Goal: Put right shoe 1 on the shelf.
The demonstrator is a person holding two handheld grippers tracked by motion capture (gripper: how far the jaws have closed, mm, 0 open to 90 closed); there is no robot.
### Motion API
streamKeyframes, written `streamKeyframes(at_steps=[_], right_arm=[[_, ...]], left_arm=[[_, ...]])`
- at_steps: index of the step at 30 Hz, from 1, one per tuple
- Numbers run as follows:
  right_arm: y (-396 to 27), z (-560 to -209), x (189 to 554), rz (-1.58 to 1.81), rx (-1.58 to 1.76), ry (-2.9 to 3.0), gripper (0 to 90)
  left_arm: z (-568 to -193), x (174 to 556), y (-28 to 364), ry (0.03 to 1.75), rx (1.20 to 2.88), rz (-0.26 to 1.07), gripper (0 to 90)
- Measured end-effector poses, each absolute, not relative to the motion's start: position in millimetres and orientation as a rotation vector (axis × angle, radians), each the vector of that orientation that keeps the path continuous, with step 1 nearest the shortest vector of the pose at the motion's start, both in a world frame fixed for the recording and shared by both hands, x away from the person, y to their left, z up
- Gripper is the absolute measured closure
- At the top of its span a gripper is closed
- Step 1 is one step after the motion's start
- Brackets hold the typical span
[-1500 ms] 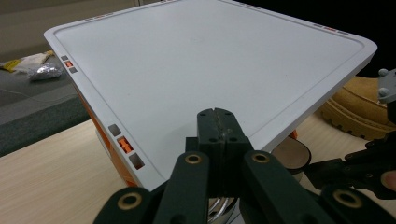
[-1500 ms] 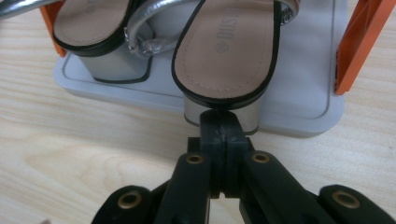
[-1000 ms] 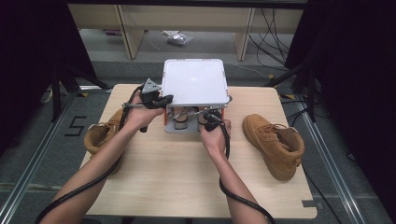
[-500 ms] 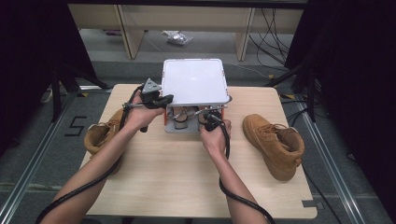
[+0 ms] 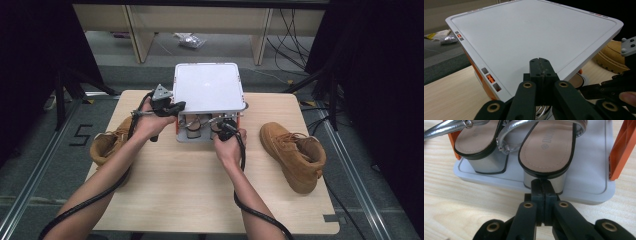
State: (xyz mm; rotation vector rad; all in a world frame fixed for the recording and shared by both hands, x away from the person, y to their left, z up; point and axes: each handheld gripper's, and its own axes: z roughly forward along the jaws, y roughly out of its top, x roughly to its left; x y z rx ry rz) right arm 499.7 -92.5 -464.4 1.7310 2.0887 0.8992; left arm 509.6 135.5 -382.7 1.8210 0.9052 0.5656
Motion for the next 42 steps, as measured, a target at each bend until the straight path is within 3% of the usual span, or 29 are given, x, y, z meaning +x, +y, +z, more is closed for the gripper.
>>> streamKeyframes(at_steps=[18,29,33,42], right_arm=[[-95.2,-469.8,505.2,0.891,1.634,2.093,85.5],[-104.4,-456.5,488.0,0.907,1.634,2.117,60.2],[-115.4,-454.1,476.9,0.905,1.592,2.146,55.2],[-134.2,-450.9,455.6,0.928,1.596,2.169,52.4]], left_arm=[[-382.4,509.6,135.5,0.905,1.823,0.568,89.6],[-381.6,510.8,136.1,0.901,1.822,0.563,89.1],[-379.5,511.9,138.8,0.888,1.843,0.585,79.1],[-369.1,499.4,157.4,0.907,1.811,0.568,69.4]])
